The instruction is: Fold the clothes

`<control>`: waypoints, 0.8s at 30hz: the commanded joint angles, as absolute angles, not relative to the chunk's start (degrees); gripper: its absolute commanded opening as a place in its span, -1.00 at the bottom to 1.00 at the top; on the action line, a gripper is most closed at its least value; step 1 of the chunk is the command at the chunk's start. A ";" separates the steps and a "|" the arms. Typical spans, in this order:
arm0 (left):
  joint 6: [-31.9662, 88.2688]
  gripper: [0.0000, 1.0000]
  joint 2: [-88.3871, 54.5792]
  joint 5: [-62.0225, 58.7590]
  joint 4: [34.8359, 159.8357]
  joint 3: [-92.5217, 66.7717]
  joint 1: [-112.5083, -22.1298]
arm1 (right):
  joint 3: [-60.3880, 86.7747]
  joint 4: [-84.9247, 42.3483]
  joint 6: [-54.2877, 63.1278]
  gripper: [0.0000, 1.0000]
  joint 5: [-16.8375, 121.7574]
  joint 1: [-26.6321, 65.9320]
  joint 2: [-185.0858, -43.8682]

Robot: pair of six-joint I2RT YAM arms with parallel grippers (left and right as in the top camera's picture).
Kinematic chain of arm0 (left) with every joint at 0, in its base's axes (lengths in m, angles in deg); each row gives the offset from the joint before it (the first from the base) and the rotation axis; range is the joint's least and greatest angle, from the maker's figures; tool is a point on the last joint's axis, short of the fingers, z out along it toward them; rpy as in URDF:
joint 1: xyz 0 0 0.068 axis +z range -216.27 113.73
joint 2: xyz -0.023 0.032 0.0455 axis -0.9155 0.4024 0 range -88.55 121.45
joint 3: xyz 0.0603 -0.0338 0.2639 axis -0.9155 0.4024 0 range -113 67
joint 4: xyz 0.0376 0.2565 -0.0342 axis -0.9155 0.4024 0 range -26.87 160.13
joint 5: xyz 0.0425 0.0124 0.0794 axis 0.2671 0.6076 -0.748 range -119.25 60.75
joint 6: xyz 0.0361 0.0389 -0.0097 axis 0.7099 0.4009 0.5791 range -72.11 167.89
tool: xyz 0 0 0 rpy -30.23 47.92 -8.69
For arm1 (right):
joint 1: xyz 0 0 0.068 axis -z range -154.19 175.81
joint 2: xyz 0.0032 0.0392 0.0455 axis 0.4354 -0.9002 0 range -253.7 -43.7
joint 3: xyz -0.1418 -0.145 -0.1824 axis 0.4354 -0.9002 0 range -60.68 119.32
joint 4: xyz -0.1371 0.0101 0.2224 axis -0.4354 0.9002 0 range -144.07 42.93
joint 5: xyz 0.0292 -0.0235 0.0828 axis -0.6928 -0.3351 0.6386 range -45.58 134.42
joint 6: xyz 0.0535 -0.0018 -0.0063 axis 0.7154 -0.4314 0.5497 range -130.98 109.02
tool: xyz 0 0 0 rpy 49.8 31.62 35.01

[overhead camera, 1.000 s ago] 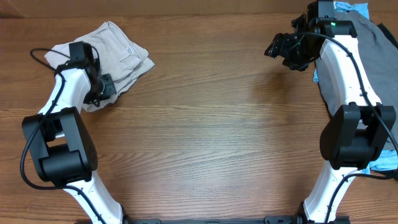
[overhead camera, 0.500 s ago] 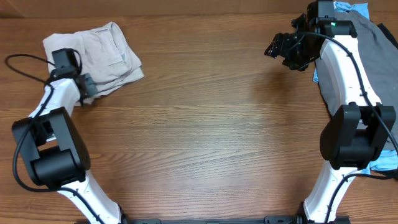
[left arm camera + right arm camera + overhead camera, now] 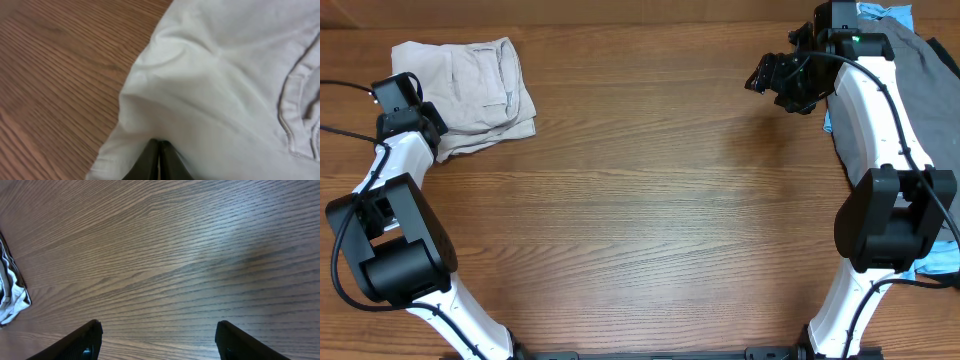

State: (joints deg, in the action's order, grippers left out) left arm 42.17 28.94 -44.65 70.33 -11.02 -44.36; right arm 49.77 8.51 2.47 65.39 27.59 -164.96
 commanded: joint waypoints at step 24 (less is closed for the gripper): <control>47.92 -0.91 37.42 -35.93 76.17 -10.73 -43.42 | 50.16 8.03 2.06 0.55 64.93 27.31 -164.69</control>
